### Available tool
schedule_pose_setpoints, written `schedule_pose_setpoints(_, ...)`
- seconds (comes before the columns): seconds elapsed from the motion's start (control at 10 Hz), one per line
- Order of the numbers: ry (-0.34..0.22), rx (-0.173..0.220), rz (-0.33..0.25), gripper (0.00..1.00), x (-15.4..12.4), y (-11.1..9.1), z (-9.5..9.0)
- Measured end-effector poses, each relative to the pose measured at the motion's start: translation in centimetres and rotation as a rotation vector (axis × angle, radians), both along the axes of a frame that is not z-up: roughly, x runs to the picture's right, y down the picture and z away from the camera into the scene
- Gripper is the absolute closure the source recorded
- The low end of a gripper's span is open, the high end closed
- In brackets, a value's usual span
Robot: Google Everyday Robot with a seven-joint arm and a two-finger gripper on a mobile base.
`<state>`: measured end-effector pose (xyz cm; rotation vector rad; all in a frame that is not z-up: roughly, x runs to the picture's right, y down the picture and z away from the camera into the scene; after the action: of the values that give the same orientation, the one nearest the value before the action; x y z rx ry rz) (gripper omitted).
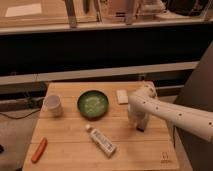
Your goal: Push the eraser across the table
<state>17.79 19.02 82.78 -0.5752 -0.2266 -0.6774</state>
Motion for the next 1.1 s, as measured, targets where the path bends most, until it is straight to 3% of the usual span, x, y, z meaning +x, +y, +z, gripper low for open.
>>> schedule_pose_setpoints(0.3,0.04,-0.008,-0.008,1.0,1.2,0.5,-1.9)
schedule_pose_setpoints(0.6,0.083,-0.06,-0.062,1.0,1.6,1.4,-3.3)
schedule_pose_setpoints(0.9,0.118,-0.108,-0.097,1.0,2.2,3.0,-3.4)
schedule_pose_setpoints(1.1,0.124,-0.102,-0.105,1.0,3.1,4.2,-3.1)
